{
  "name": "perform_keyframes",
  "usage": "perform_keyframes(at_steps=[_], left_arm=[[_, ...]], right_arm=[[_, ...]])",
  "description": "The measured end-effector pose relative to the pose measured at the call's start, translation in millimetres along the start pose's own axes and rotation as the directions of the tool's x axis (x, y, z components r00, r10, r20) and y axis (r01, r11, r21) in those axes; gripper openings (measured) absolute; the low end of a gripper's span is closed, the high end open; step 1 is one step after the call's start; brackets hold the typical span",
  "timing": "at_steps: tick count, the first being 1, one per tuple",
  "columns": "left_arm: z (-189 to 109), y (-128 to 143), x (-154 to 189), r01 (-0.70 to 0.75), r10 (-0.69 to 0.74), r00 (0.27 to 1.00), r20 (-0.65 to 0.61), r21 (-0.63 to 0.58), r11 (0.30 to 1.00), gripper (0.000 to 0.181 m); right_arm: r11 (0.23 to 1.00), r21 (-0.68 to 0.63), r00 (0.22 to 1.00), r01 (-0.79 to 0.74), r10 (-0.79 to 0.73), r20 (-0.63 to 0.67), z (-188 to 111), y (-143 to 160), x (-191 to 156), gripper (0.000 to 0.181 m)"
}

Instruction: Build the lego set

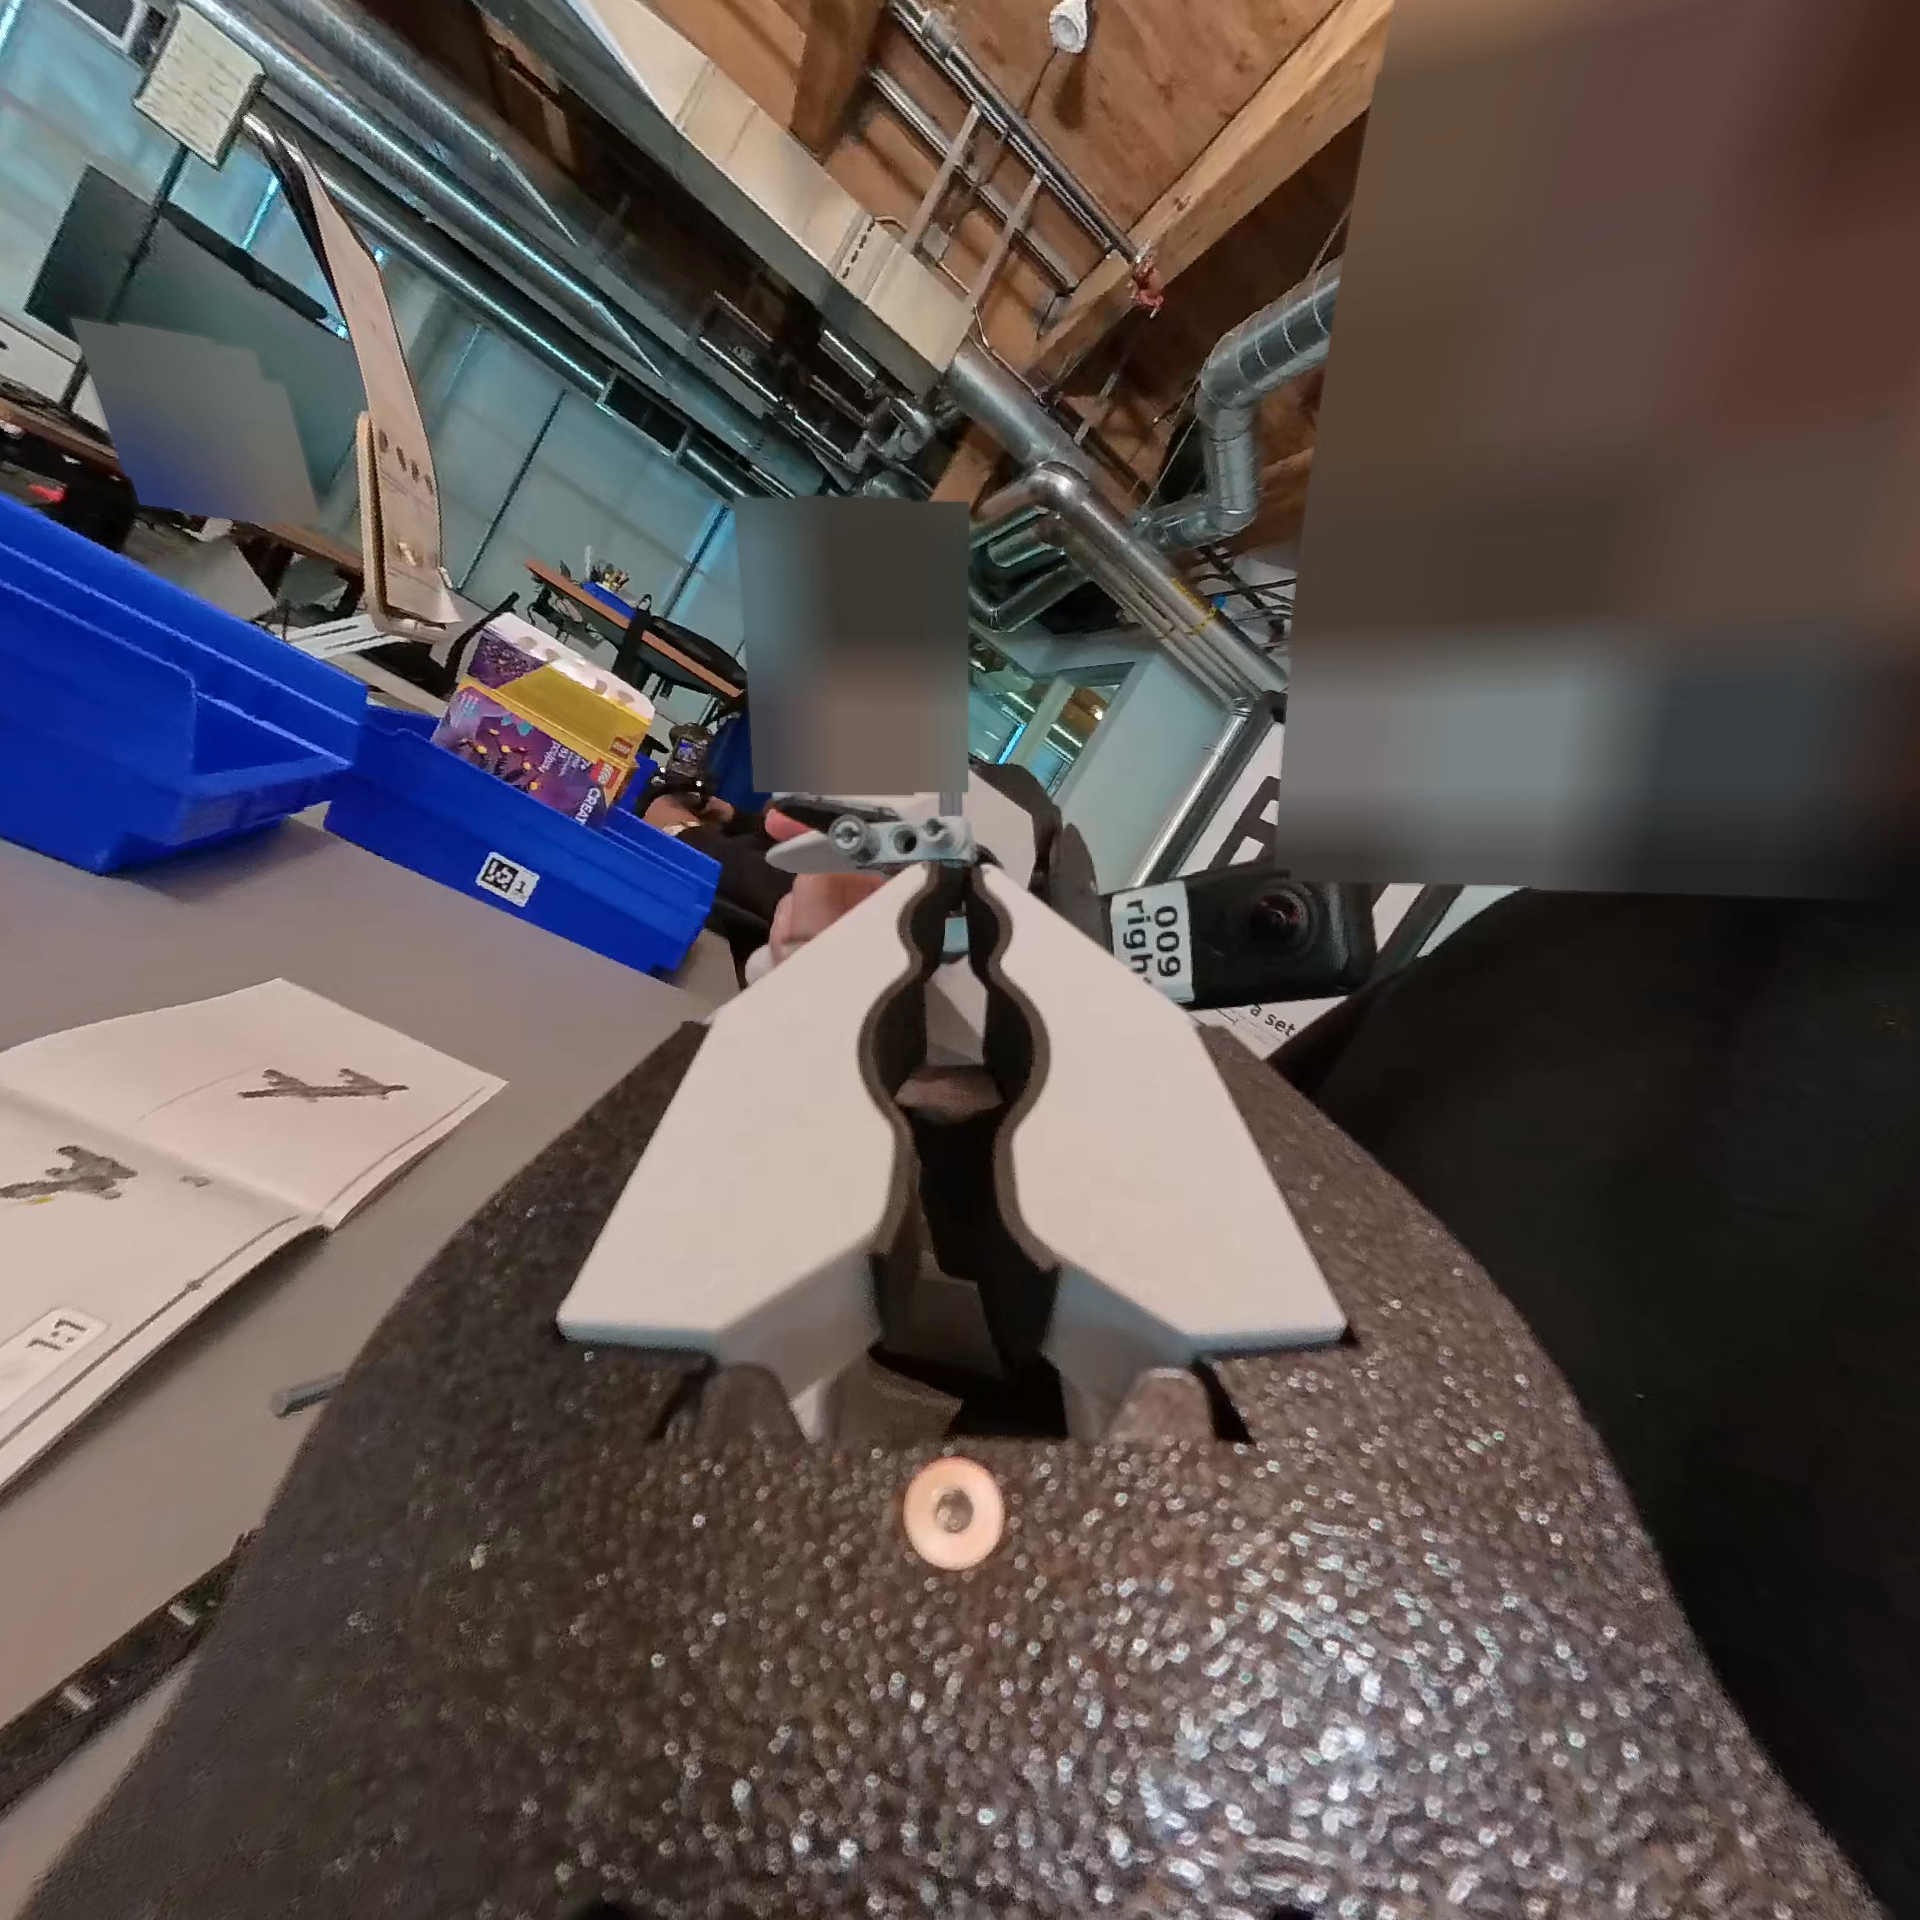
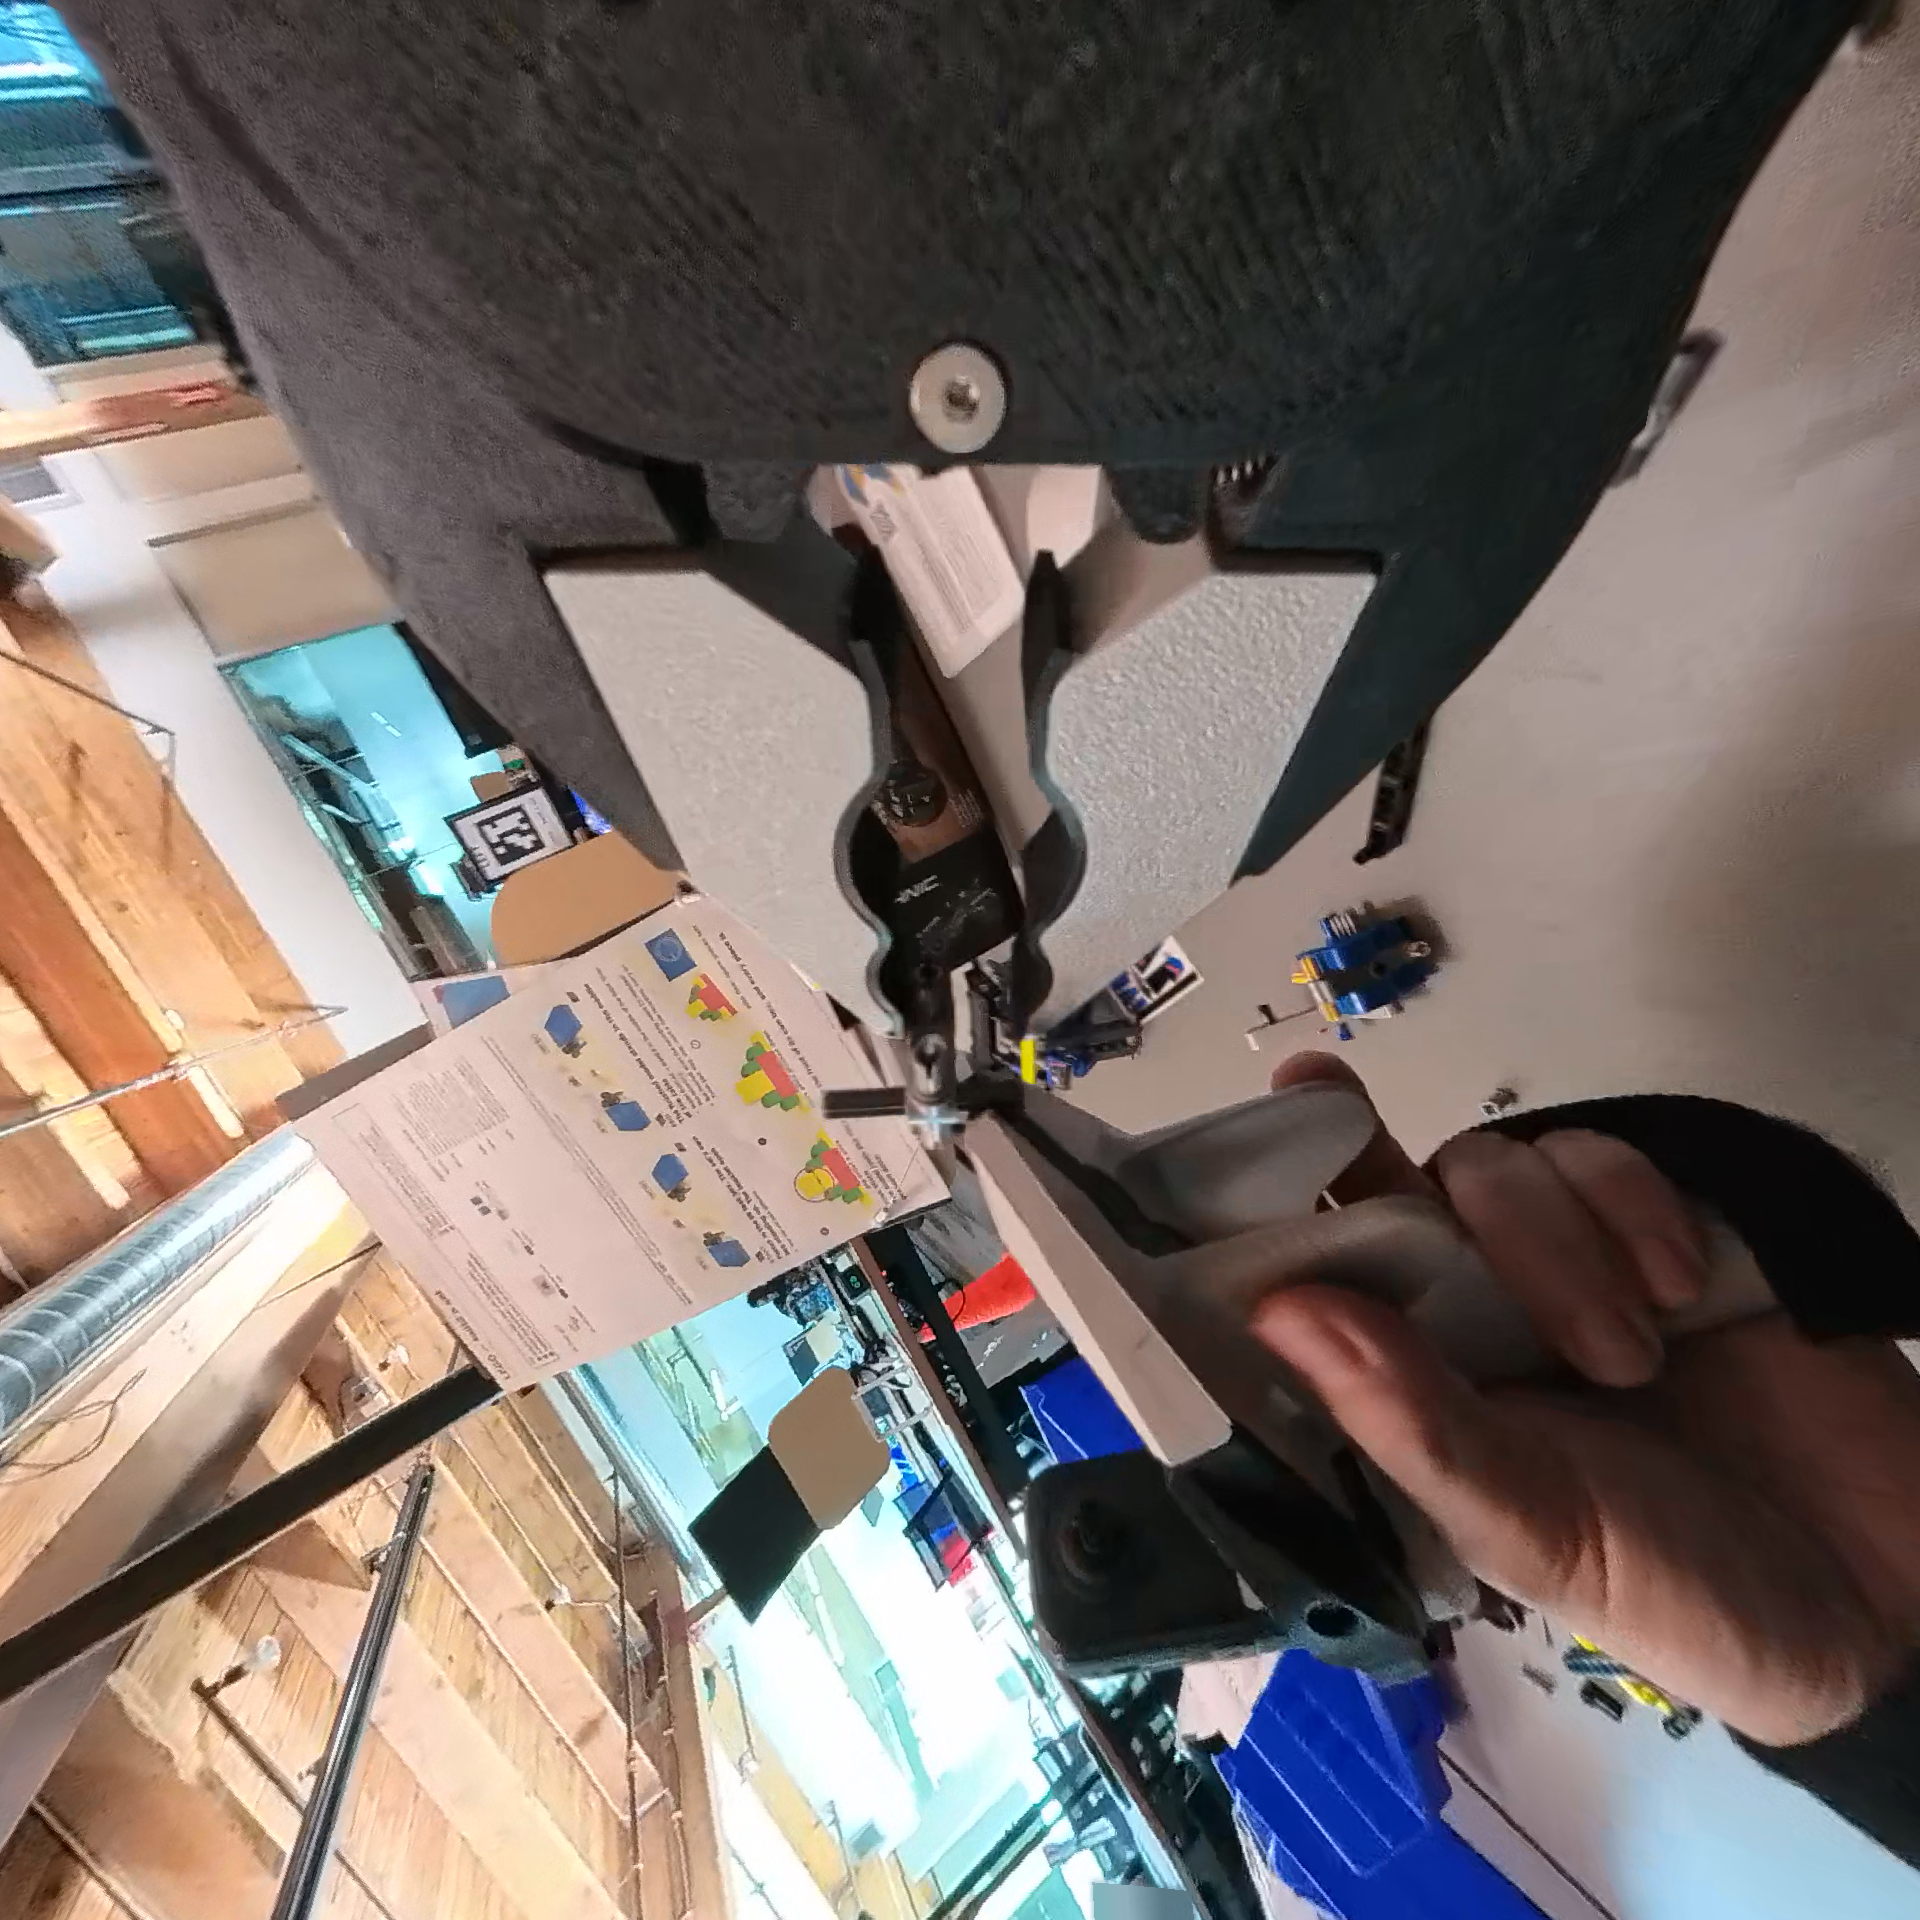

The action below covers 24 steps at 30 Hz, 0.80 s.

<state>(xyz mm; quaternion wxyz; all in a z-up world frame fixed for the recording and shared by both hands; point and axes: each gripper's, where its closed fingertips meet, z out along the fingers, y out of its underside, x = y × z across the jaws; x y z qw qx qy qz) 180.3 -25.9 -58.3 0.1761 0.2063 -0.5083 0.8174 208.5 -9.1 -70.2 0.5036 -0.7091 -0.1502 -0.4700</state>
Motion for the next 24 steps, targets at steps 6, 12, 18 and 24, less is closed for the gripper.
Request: perform_keyframes(at_steps=[6,12,18,24], left_arm=[[-1,-8,-2,0.023,-0.024,1.000,0.015,0.043,0.999,0.001],[-4,1,-23,0.191,-0.187,0.966,0.180,-0.006,0.981,0.000],[-23,39,-41,0.380,-0.310,0.868,0.388,-0.116,0.918,0.001],[-44,64,-49,0.341,-0.171,0.834,0.525,-0.245,0.908,0.000]], right_arm=[[0.999,-0.022,0.998,0.026,-0.027,-0.053,1,-1,7,0.008],[0.986,-0.085,0.990,-0.142,0.143,0.009,3,22,-11,0.015],[0.747,-0.213,0.742,-0.630,0.660,0.118,0,39,-63,0.006],[0.148,-0.282,0.098,-0.948,0.978,0.184,1,30,-107,0.006]])
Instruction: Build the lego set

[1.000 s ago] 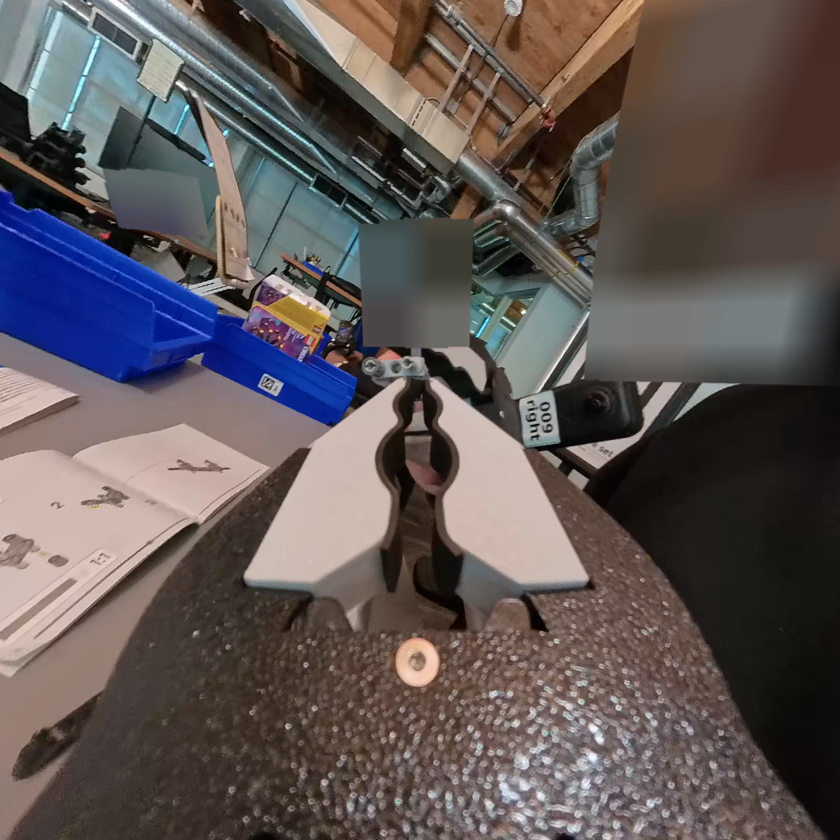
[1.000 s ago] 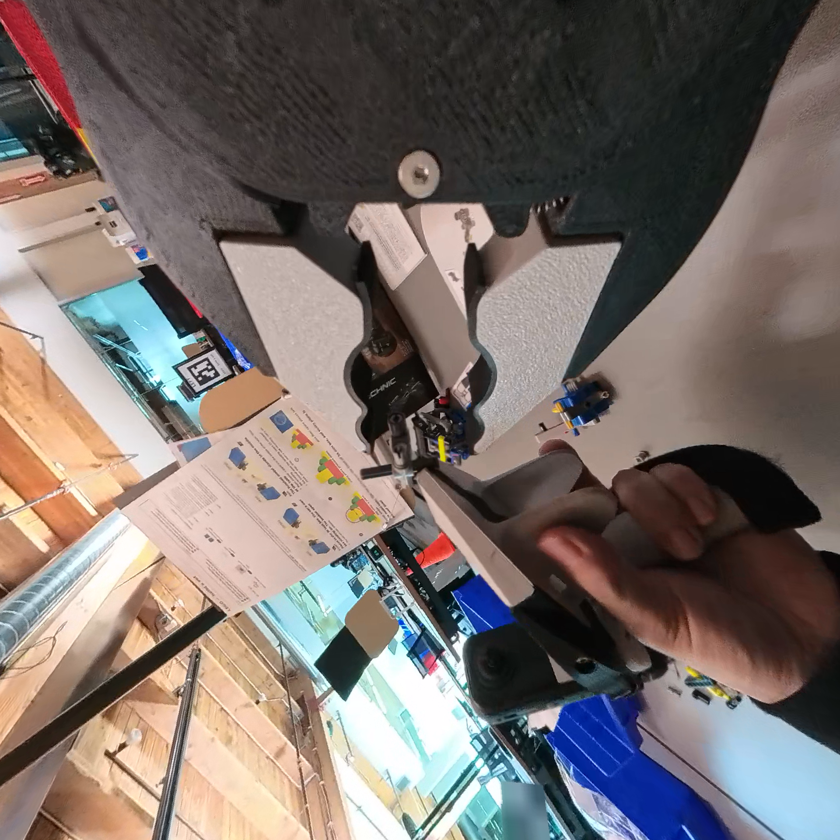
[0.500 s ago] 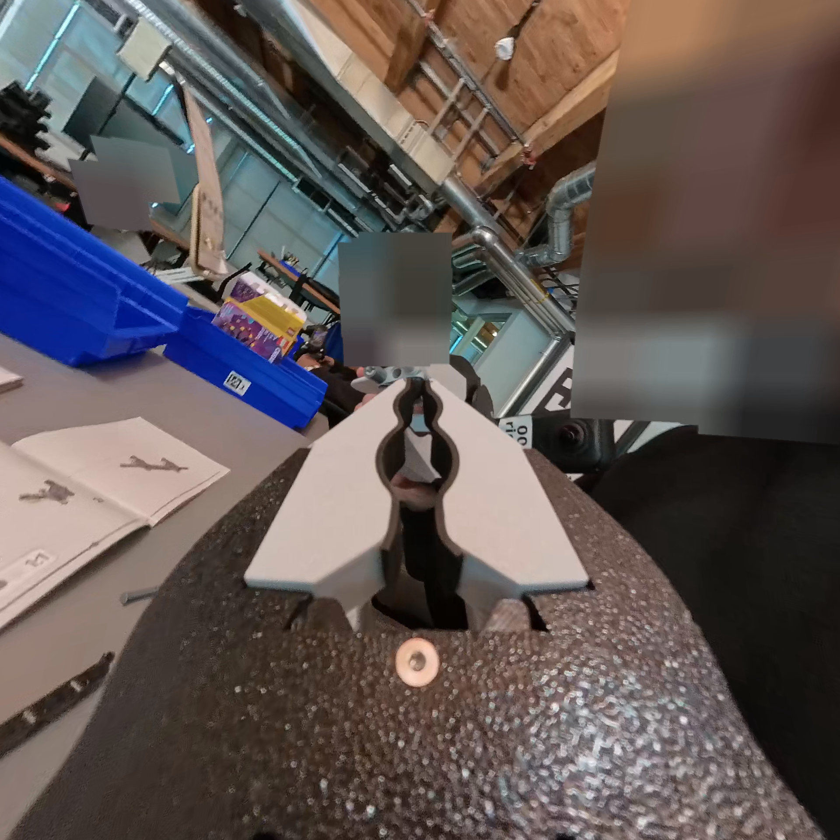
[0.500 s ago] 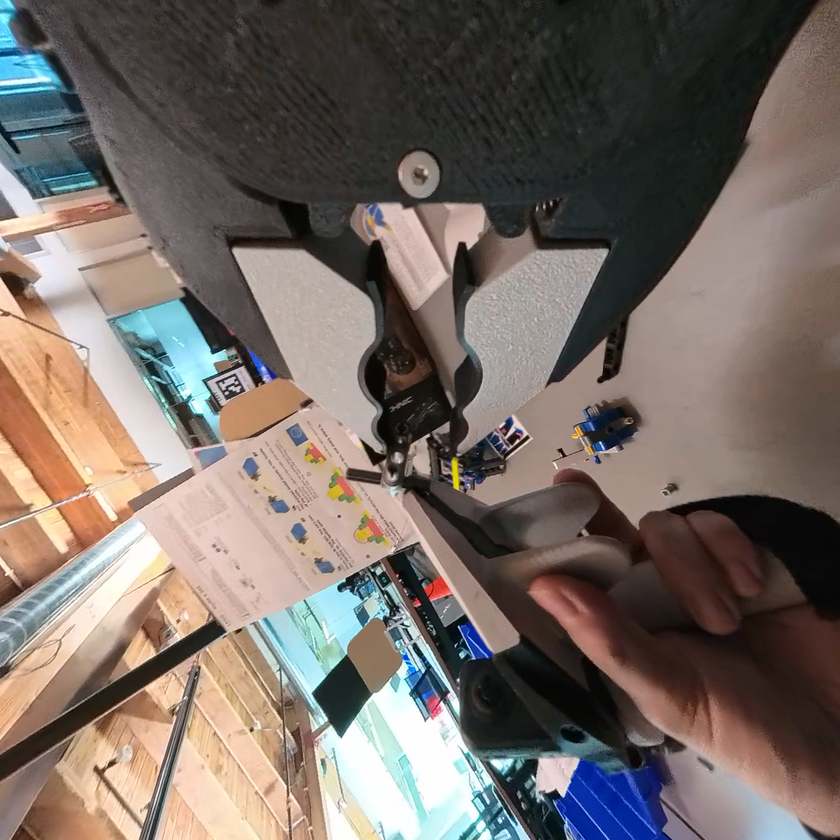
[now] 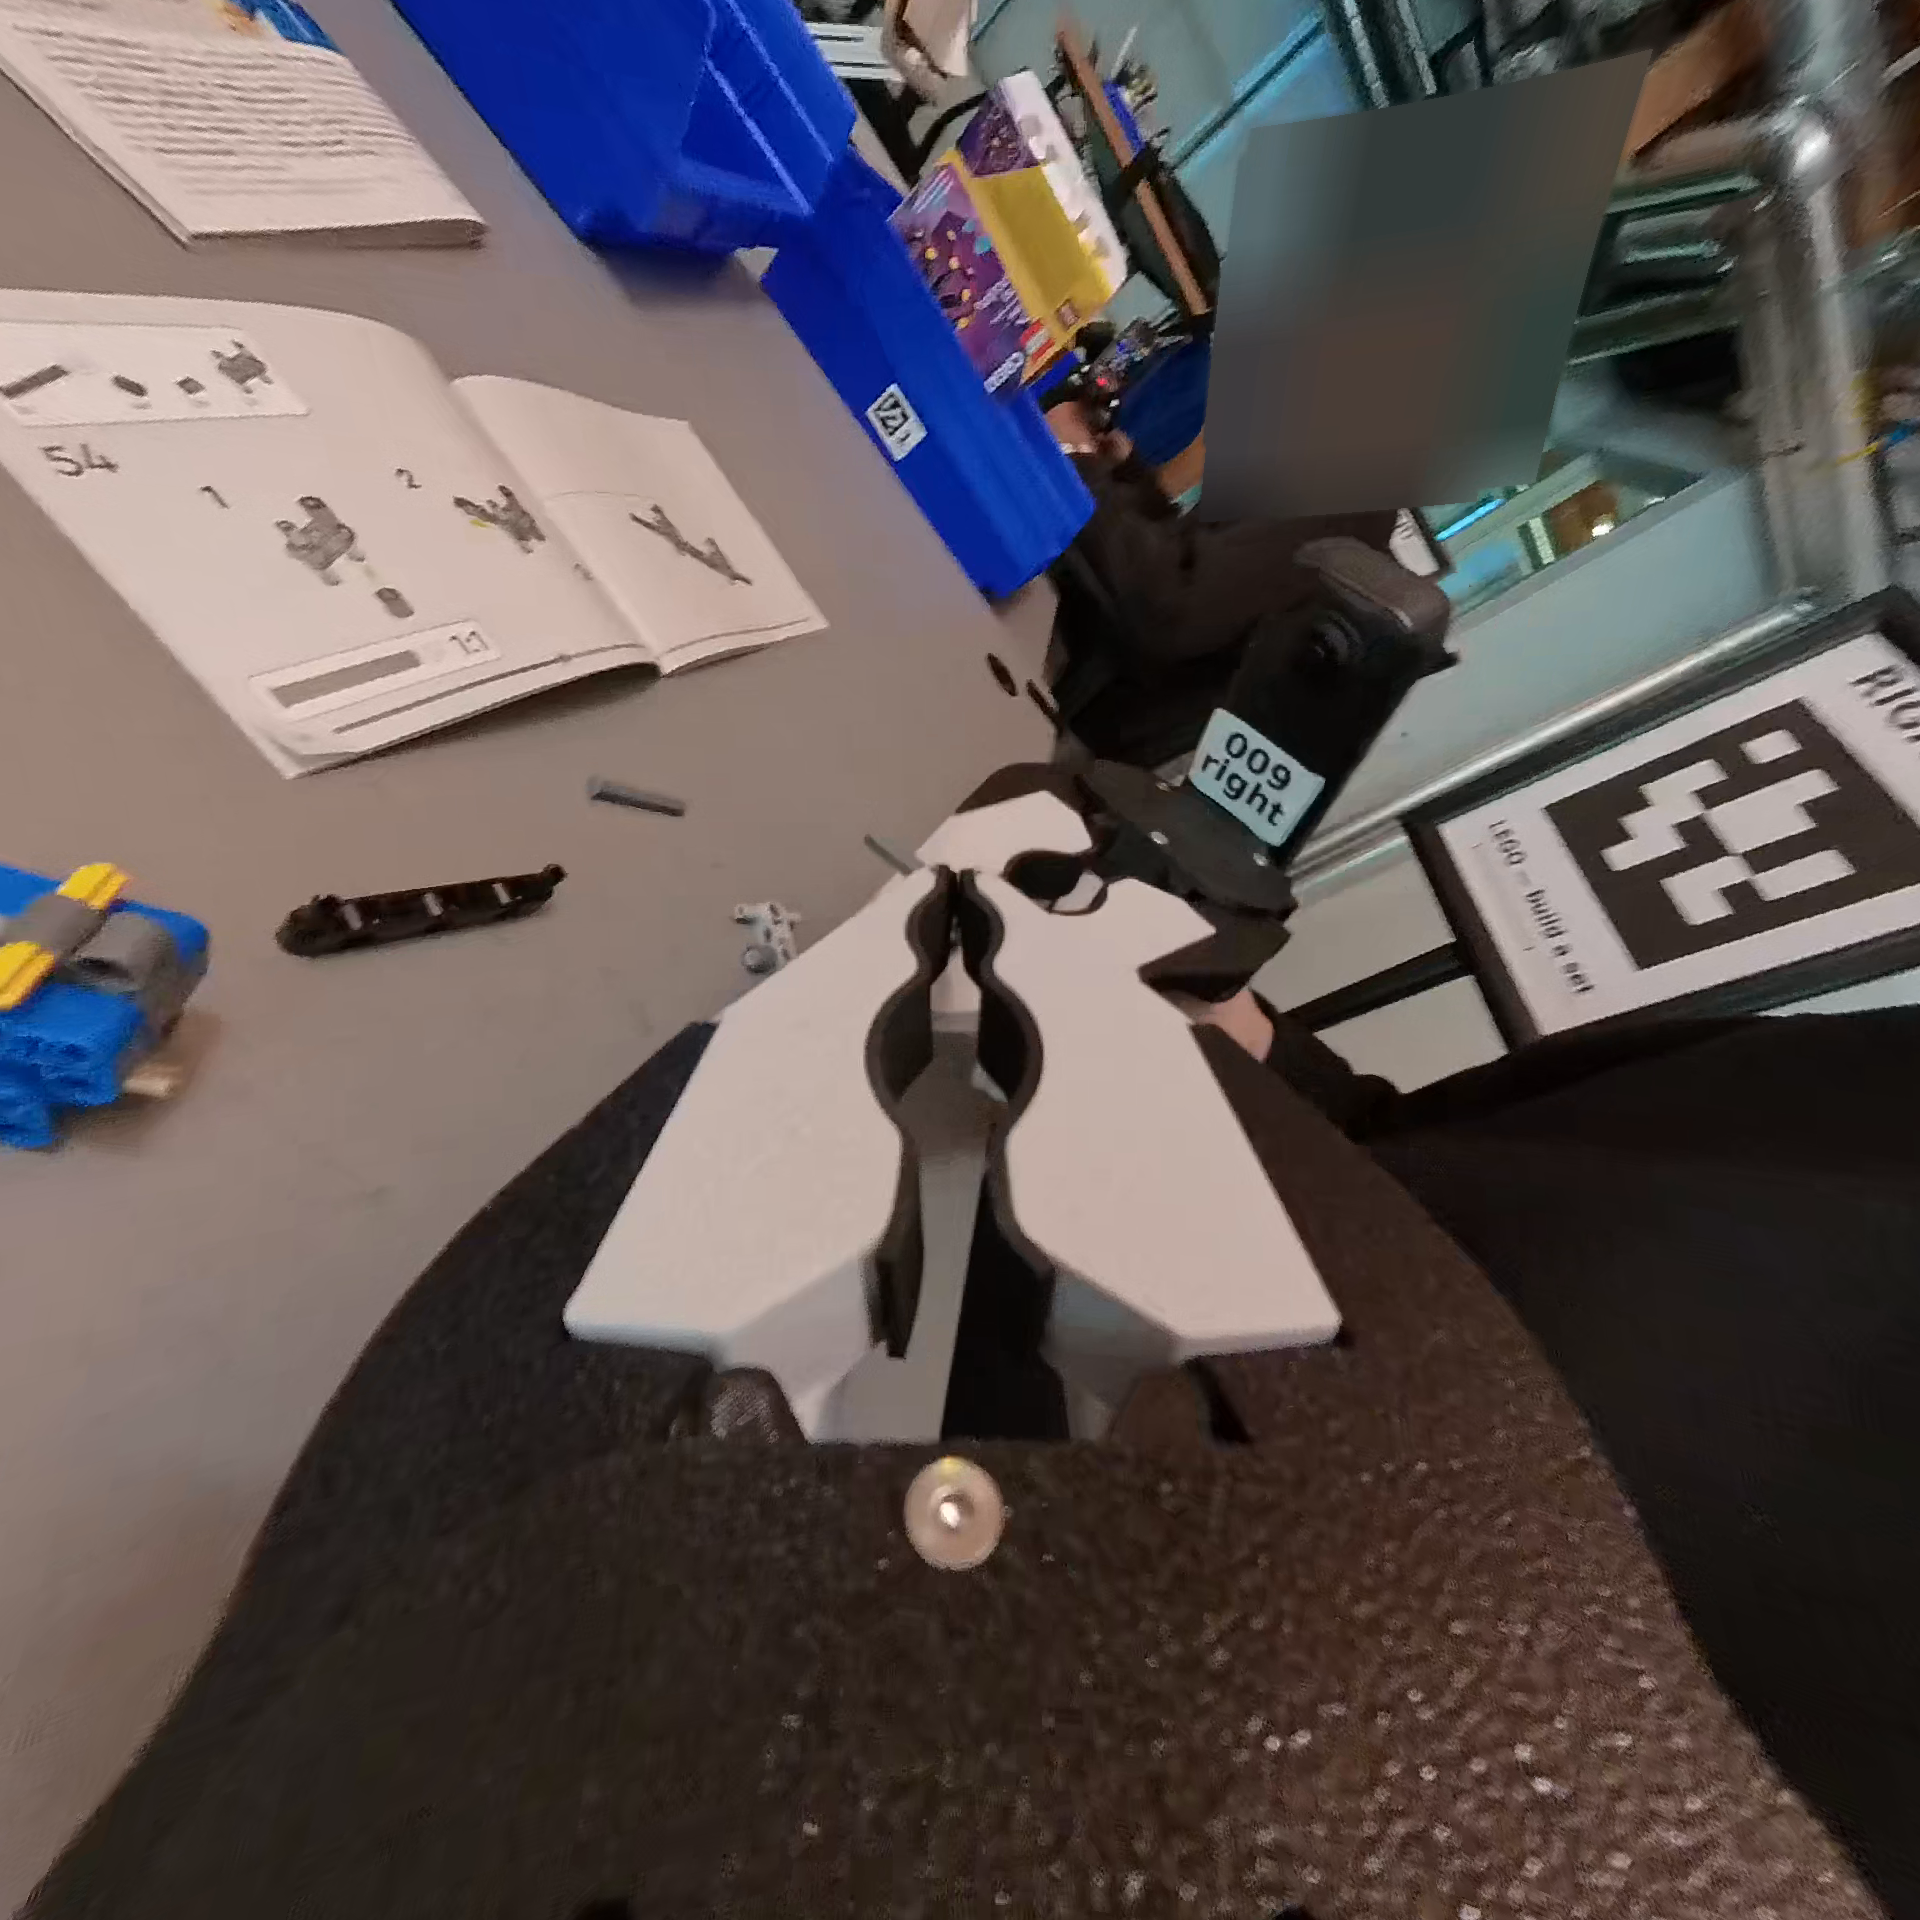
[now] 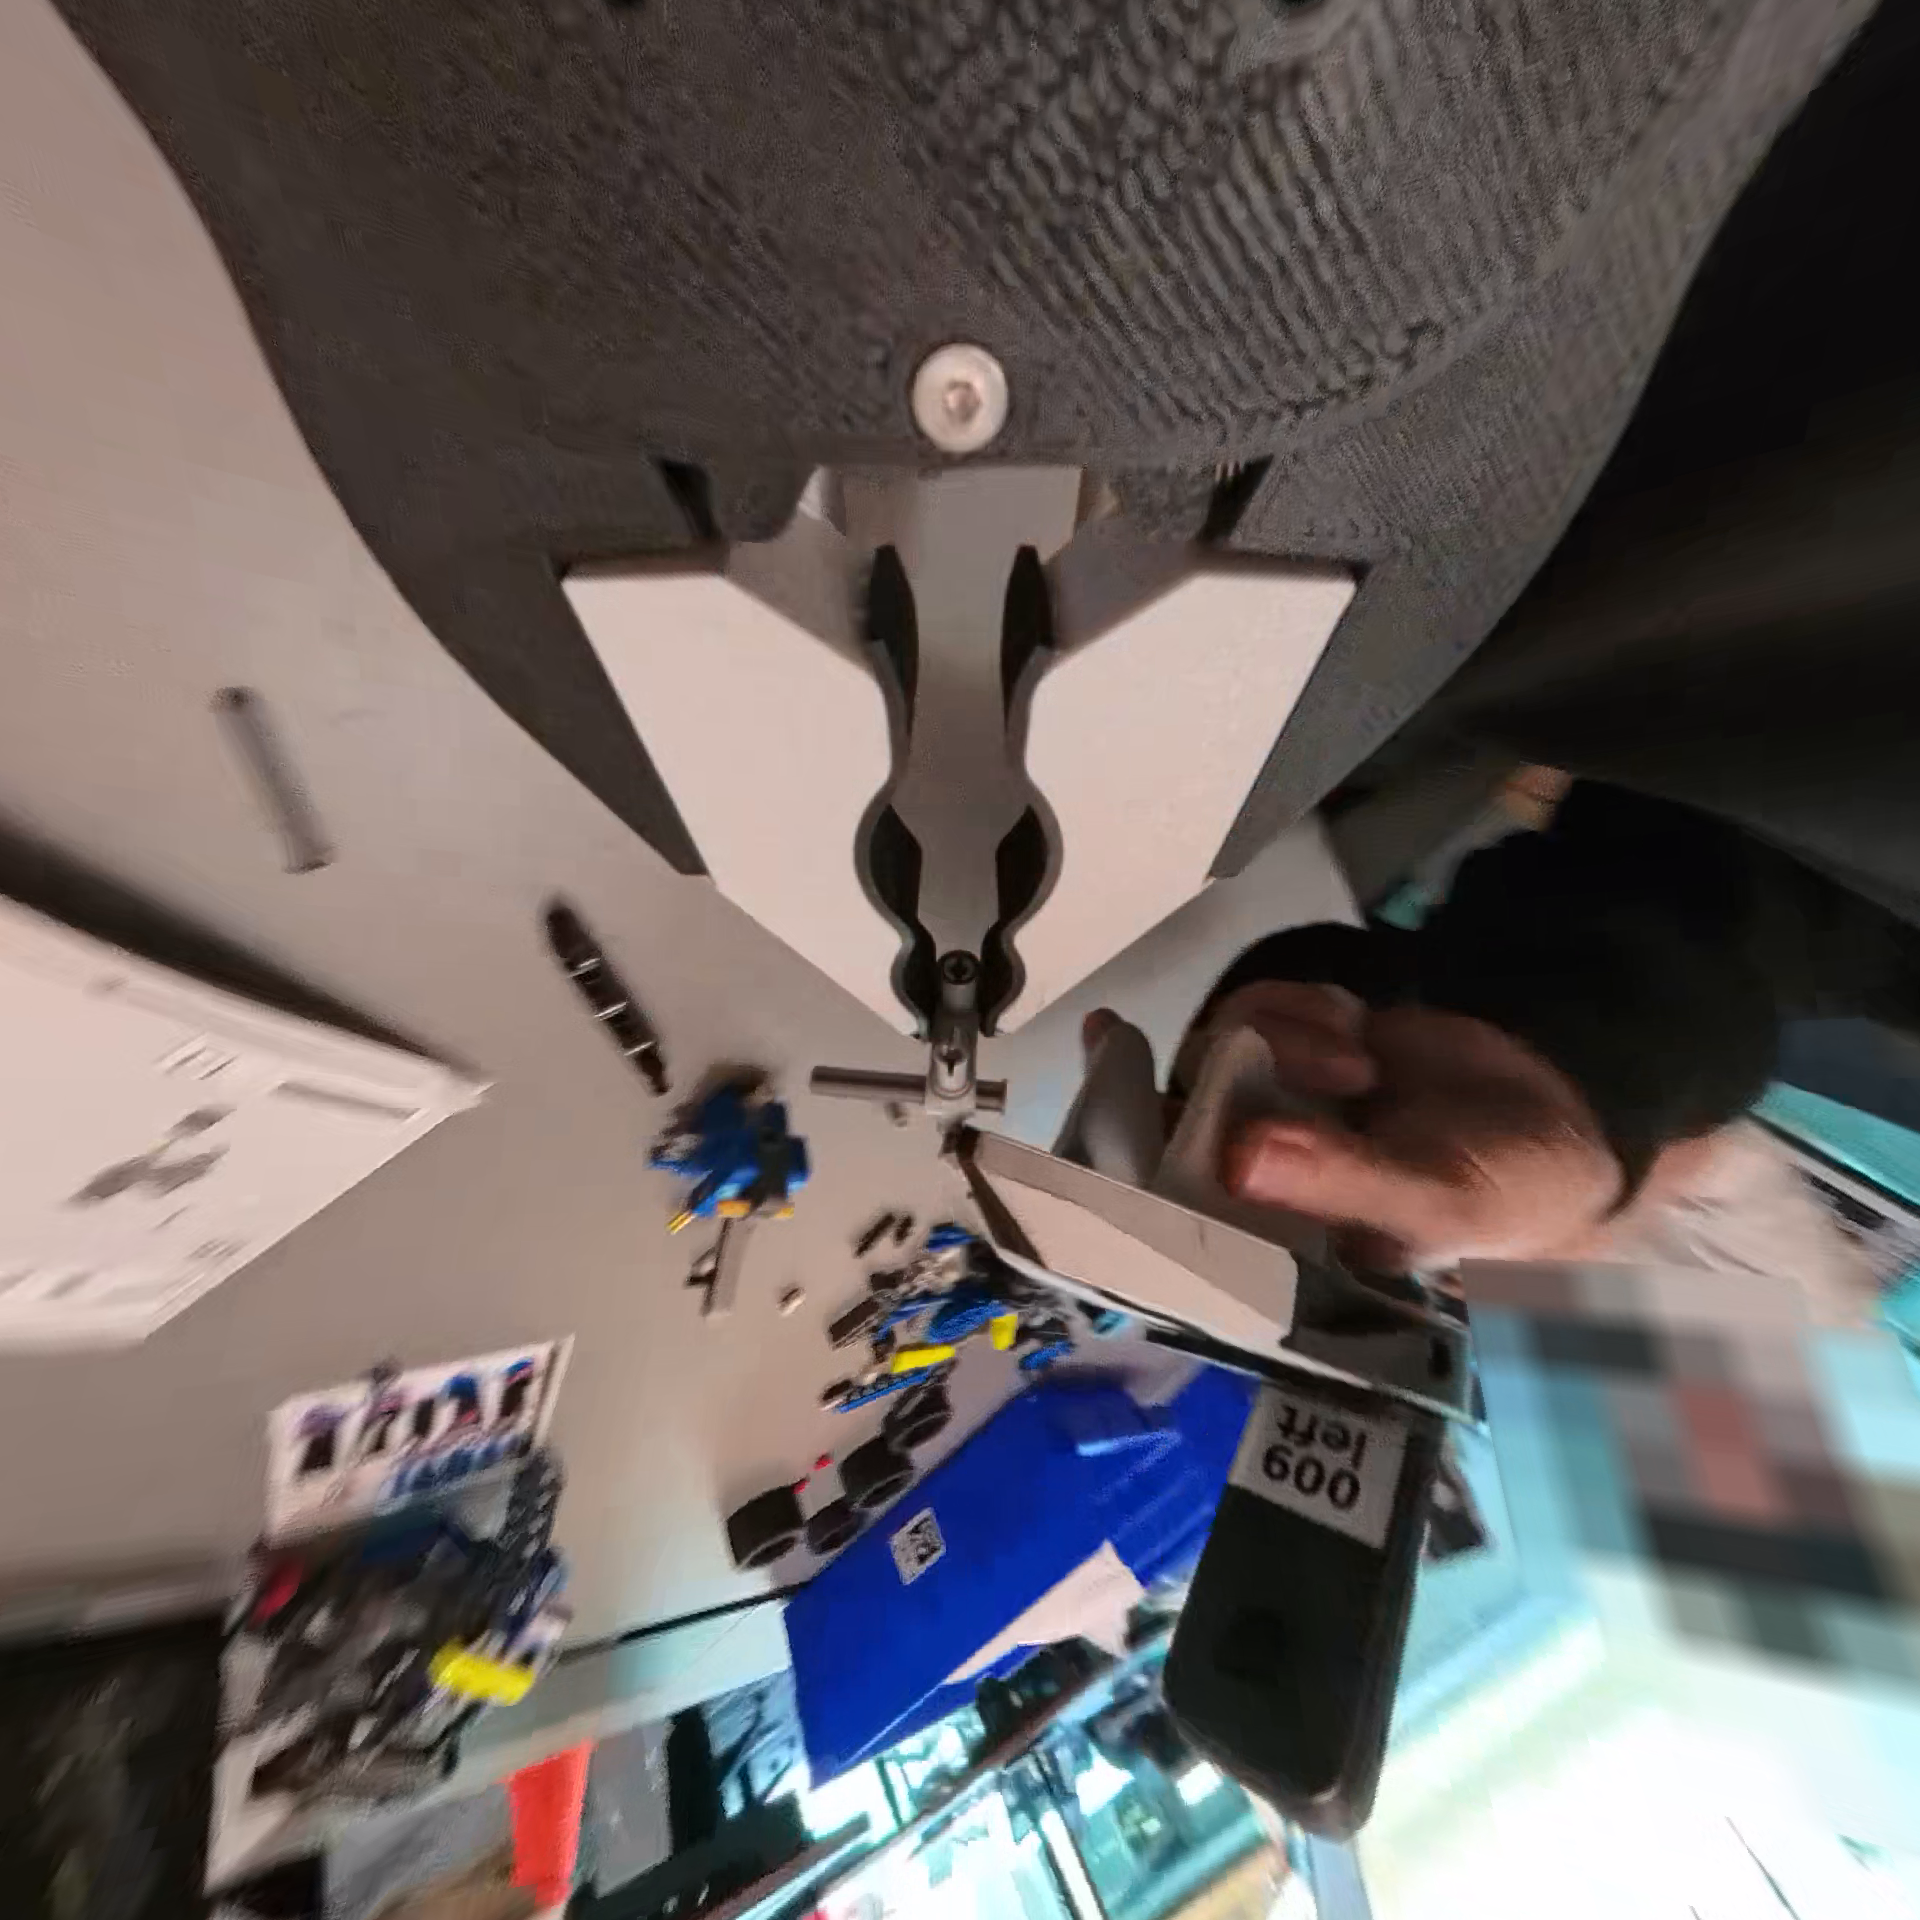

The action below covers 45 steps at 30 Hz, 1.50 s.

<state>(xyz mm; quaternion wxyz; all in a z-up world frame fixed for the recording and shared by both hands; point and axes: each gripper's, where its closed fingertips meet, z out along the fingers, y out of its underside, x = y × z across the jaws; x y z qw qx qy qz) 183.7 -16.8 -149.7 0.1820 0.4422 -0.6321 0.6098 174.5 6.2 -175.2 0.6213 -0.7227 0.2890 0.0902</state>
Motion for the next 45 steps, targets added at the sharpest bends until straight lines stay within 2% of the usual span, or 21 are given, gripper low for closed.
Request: perform_keyframes(at_steps=[3,5,8,10,13,15,17,19,21,24,26,29,33,37,40,45], left_arm=[[0,2,-2,-0.047,0.047,0.998,0.039,-0.007,0.999,0.001],[-2,-1,0,-0.106,0.106,0.993,0.057,-0.003,0.994,0.003],[-8,-14,14,-0.294,0.292,0.955,0.048,0.043,0.955,0.006],[-12,-13,16,-0.461,0.461,0.885,0.059,-0.018,0.887,0.009],[-16,-3,11,-0.675,0.692,0.720,0.047,-0.184,0.715,0.012],[-18,4,3,-0.791,0.830,0.557,0.029,-0.286,0.541,0.012],[-17,12,-8,-0.849,0.920,0.392,-0.005,-0.388,0.359,0.017],[-17,21,-19,-0.848,0.954,0.295,-0.053,-0.475,0.236,0.018],[-16,27,-25,-0.844,0.966,0.248,-0.078,-0.507,0.176,0.009],[-16,31,-31,-0.854,0.982,0.166,-0.089,-0.511,0.098,0.007],[-15,37,-38,-0.860,0.989,0.114,-0.089,-0.508,0.054,0.006],[-12,46,-56,-0.856,0.996,0.039,-0.078,-0.516,-0.007,0.005],[-8,52,-74,-0.838,0.988,-0.137,-0.068,-0.523,-0.152,0.005],[-5,55,-78,-0.795,0.959,-0.255,-0.121,-0.538,-0.279,0.002],[-4,60,-79,-0.785,0.953,-0.250,-0.169,-0.542,-0.301,0.002],[-6,67,-79,-0.796,0.967,-0.172,-0.191,-0.552,-0.250,0.004]], right_arm=[[0.980,0.022,0.975,-0.199,0.196,0.101,6,0,-9,0.006],[0.967,0.031,0.961,-0.252,0.247,0.121,7,-1,-9,0.006],[0.986,0.042,0.985,-0.162,0.160,0.058,6,-2,-1,0.006],[0.999,0.022,1.000,-0.024,0.024,-0.002,5,-2,2,0.005],[0.963,-0.080,0.955,0.256,-0.265,-0.132,4,2,12,0.006],[0.920,-0.138,0.912,0.366,-0.385,-0.145,6,6,10,0.006],[0.883,-0.183,0.879,0.432,-0.458,-0.136,9,11,7,0.005],[0.851,-0.209,0.850,0.482,-0.512,-0.126,12,15,4,0.006],[0.799,-0.262,0.799,0.542,-0.586,-0.134,13,20,7,0.006],[0.639,-0.359,0.645,0.681,-0.755,-0.119,12,26,14,0.006],[0.471,-0.443,0.486,0.763,-0.869,-0.086,13,33,21,0.006],[0.235,-0.560,0.275,0.794,-0.961,-0.014,17,46,36,0.007],[-0.039,-0.635,0.029,0.772,-0.995,0.096,18,55,51,0.007],[-0.237,-0.645,-0.160,0.726,-0.971,0.177,16,53,56,0.006],[-0.352,-0.634,-0.269,0.689,-0.936,0.228,16,53,56,0.006],[-0.477,-0.603,-0.395,0.639,-0.876,0.275,16,53,53,0.006]])
